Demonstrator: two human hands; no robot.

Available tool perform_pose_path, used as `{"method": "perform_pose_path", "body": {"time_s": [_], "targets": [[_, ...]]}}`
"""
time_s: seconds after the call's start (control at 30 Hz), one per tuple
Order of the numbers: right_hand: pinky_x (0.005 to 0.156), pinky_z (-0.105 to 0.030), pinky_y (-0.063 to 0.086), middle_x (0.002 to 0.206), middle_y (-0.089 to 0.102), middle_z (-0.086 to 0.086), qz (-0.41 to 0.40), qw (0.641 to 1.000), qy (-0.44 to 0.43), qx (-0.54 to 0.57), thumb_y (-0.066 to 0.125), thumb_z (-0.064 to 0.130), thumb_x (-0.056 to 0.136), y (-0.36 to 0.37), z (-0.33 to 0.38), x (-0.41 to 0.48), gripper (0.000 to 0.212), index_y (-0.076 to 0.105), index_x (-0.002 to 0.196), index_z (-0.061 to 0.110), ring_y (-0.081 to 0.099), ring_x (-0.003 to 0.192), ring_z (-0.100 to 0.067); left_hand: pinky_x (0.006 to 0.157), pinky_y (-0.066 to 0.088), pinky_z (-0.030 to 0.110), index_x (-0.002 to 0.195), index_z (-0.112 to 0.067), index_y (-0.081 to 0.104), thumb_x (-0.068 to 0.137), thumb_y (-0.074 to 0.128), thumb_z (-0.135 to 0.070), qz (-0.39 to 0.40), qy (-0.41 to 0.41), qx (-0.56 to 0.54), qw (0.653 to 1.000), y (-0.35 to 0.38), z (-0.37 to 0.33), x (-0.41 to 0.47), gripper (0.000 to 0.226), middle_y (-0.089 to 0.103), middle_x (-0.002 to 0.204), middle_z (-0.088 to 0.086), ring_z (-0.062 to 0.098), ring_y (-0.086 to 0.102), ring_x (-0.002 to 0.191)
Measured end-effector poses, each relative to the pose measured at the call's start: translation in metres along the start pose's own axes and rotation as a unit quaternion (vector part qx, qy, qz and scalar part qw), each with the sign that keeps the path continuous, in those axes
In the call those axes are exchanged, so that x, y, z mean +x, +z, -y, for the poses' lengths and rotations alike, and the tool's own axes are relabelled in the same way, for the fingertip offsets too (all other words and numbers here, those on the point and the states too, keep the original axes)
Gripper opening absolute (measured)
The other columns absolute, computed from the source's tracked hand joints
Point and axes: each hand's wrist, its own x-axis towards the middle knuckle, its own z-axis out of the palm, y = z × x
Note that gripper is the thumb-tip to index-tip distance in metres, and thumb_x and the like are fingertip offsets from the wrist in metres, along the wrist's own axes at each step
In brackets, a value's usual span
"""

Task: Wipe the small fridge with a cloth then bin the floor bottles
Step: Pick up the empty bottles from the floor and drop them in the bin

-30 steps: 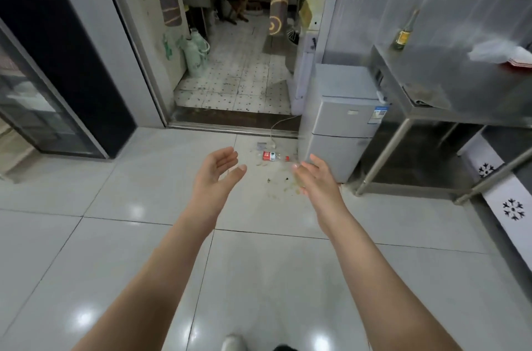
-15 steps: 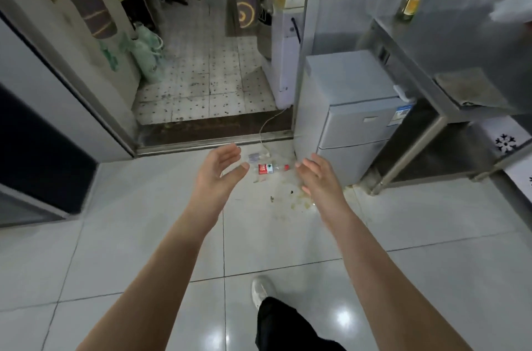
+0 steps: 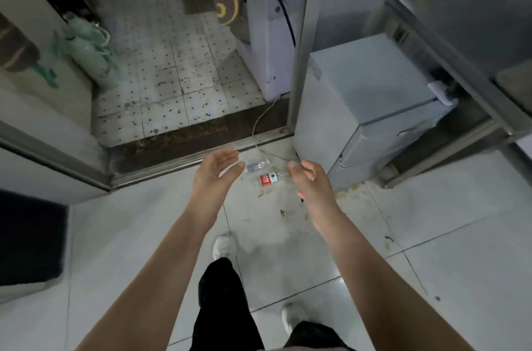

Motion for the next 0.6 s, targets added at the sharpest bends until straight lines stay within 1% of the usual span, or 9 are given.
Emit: {"method": "perform_pose_path", "body": {"time_s": [0.17,0.23,0.3,0.33,0.47,0.6], "targets": [[0.101,-0.036,0.042,0.12,0.053,-0.003,-0.061,0.997,0.037,0.026,0.06,0.036,0.088,0.06,0.005,0.059,0.053,0.043,0.132,0.011,0.052,0.108,-0.013,0.094,0.044,0.028,0.093,-0.025,0.059,0.081,0.067,-0.006,0.072,-0.021,0.034,0.997,-0.028,0.016,0.1,0.024,0.064,0.1,-0.003,0.012,0.059,0.099],[0.102,-0.039,0.041,0.115,0.053,0.002,-0.082,0.994,0.062,0.028,0.061,0.038,0.087,0.08,0.001,0.081,0.053,0.044,0.13,0.012,0.053,0.105,-0.011,0.089,0.044,0.024,0.091,-0.025,0.058,0.081,0.068,-0.006,0.094,-0.034,0.05,0.994,-0.036,0.025,0.138,0.024,0.064,0.098,-0.004,0.01,0.059,0.097],[0.099,-0.038,0.043,0.106,0.053,0.008,-0.099,0.991,0.083,0.033,0.062,0.04,0.085,0.095,-0.005,0.104,0.05,0.047,0.126,0.014,0.053,0.097,-0.007,0.084,0.045,0.022,0.09,-0.027,0.058,0.08,0.068,-0.007,0.109,-0.042,0.072,0.991,-0.04,0.035,0.172,0.024,0.064,0.096,-0.007,0.01,0.06,0.095],[0.097,-0.037,0.045,0.105,0.054,0.008,-0.106,0.989,0.094,0.032,0.063,0.042,0.084,0.101,-0.01,0.116,0.05,0.048,0.124,0.015,0.054,0.097,-0.007,0.083,0.045,0.022,0.09,-0.028,0.058,0.08,0.069,-0.009,0.114,-0.047,0.084,0.989,-0.04,0.041,0.188,0.024,0.064,0.096,-0.008,0.009,0.06,0.096],[0.1,-0.041,0.044,0.114,0.054,0.001,-0.127,0.982,0.14,0.007,0.062,0.045,0.085,0.114,-0.036,0.162,0.055,0.048,0.127,0.013,0.053,0.108,-0.015,0.085,0.046,0.022,0.092,-0.025,0.058,0.08,0.07,-0.014,0.139,-0.084,0.102,0.981,-0.037,0.072,0.239,0.02,0.065,0.096,-0.007,0.009,0.06,0.097],[0.1,-0.044,0.044,0.118,0.057,-0.001,-0.124,0.975,0.182,-0.002,0.061,0.049,0.083,0.121,-0.071,0.219,0.059,0.05,0.127,0.012,0.056,0.112,-0.018,0.086,0.044,0.021,0.089,-0.027,0.058,0.081,0.069,-0.013,0.152,-0.109,0.115,0.976,-0.028,0.118,0.283,0.019,0.064,0.098,-0.008,0.008,0.059,0.099]]}}
